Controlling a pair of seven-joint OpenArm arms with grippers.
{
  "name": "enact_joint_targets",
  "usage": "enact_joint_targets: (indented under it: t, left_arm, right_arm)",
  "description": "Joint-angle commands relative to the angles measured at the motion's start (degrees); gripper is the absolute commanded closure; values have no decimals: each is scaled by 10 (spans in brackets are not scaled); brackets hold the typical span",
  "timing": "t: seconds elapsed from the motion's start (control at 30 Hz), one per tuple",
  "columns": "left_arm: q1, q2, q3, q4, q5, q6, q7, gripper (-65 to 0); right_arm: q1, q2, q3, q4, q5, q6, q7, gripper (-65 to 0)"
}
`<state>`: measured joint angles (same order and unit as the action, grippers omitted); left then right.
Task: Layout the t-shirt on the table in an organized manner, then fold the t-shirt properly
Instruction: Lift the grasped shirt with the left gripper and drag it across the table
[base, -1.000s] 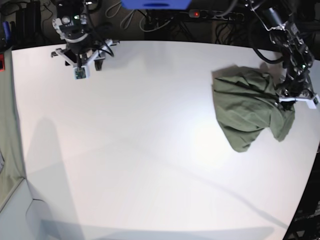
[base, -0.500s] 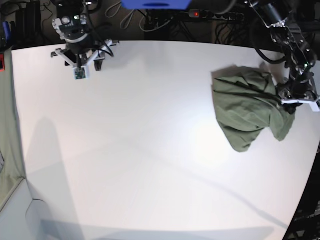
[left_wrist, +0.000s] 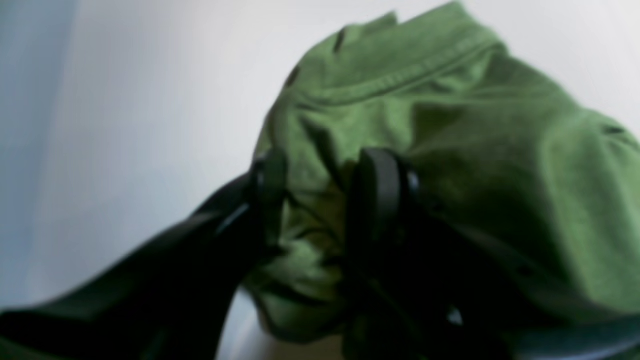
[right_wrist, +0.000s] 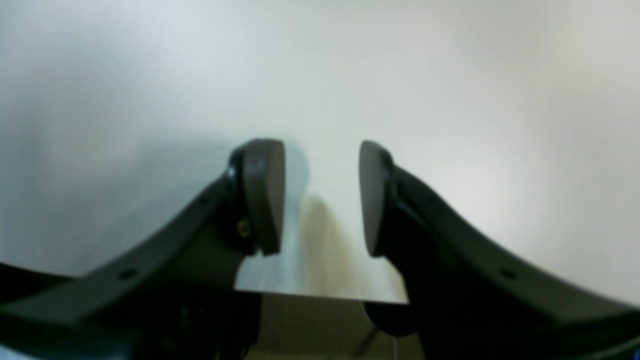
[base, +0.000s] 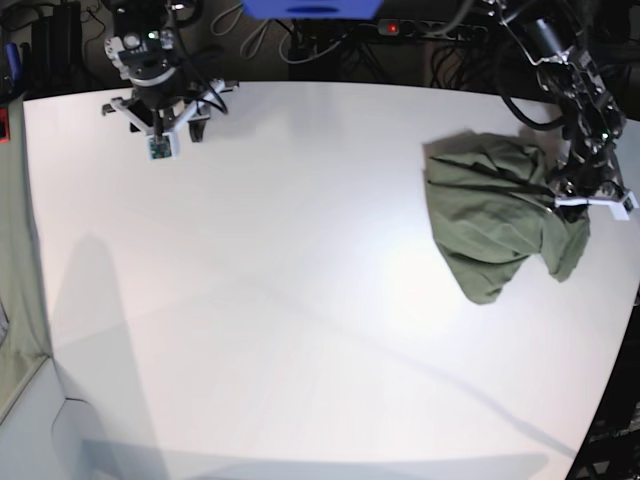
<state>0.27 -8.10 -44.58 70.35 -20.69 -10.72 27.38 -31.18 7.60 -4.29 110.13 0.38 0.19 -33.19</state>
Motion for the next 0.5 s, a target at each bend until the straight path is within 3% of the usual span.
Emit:
enact_joint_targets:
  t: [0.0, 0.13, 0.17, 0.23, 0.27, 0.37, 0.47]
  left_arm:
    - [-7, -11, -1, 6, -4, -3, -10, -234]
    - [-7, -11, -1, 8, -6, -3, -9, -202]
    - [-7, -11, -3, 13, -7, -3, -7, -164]
    - [-7, -10, -5, 23, -9, -3, -5, -27]
    - [-7, -9, -5, 29, -9, -3, -5, 0]
    - [-6, -6, -5, 57, -9, -3, -5, -22]
    - [-2, -5, -2, 100, -9, -3, -4, -2]
  right_arm:
    - [-1, 1, 0, 10, -1, 1, 12, -255]
    - [-1, 1, 0, 10, -1, 1, 12, -255]
    - [-1, 1, 0, 10, -1, 1, 12, -255]
    - [-1, 1, -1, 10, -1, 1, 12, -255]
    - [-1, 1, -1, 10, -1, 1, 12, -255]
    - [-1, 1, -1, 10, -1, 1, 12, -255]
    - [-1, 1, -1, 10, -1, 1, 12, -255]
